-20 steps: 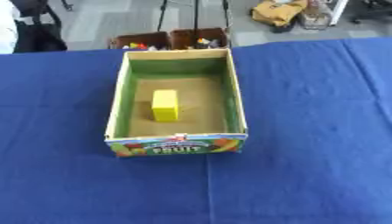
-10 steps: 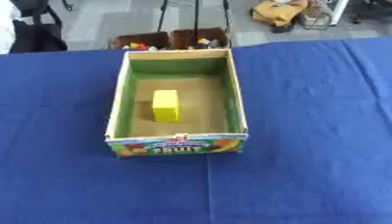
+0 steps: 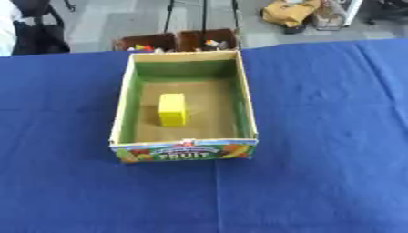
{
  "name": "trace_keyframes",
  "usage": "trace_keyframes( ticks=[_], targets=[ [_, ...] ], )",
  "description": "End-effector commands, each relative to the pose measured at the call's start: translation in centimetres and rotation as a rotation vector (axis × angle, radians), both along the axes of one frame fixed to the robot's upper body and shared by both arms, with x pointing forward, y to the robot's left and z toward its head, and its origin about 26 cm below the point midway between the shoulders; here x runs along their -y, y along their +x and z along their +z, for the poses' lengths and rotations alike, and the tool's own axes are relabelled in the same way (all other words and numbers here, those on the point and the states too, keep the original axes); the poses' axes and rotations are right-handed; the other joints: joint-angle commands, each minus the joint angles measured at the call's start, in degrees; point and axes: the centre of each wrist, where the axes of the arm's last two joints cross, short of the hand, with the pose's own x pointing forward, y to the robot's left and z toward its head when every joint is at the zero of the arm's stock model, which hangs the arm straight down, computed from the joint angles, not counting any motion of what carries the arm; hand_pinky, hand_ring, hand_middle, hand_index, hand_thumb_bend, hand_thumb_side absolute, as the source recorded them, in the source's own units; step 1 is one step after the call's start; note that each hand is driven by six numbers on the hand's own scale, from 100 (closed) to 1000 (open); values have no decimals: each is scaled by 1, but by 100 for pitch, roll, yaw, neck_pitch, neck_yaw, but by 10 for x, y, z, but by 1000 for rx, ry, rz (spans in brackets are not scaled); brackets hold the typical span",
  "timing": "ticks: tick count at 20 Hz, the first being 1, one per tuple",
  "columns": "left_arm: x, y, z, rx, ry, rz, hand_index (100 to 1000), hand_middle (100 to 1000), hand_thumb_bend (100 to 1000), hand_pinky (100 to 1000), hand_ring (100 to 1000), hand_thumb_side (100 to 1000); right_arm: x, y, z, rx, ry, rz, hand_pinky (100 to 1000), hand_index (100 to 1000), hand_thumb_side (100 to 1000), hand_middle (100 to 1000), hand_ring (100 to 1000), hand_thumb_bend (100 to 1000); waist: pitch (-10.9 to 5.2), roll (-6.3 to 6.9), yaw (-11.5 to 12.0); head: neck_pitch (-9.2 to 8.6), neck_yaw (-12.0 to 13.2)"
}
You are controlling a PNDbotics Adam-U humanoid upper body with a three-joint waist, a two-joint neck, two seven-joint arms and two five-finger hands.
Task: Pick up objects on the table and place them in the box.
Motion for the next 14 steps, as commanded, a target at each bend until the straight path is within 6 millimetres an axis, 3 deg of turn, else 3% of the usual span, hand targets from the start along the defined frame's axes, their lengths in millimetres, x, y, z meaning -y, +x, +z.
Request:
trace_keyframes(
  ticks=[1,4,14],
  targets=[
    [-5,-4,11,52,18,-11,909,853,100,490,809,1000,-2,-4,7,85,-59,93,536,759,1000,610,687,100,-26,28,4,0,10],
    [-6,-4,11,63,22,-17,928,876,100,506,847,1000,-1,-5,7,52,-111,98,563,782,1000,630,708,100,-29,30,4,1,16],
    [-6,-4,11,74,30,-26,957,900,100,519,856,1000,1,-5,6,-41,-247,87,585,815,1000,651,725,100,-39,42,5,4,26]
  ],
)
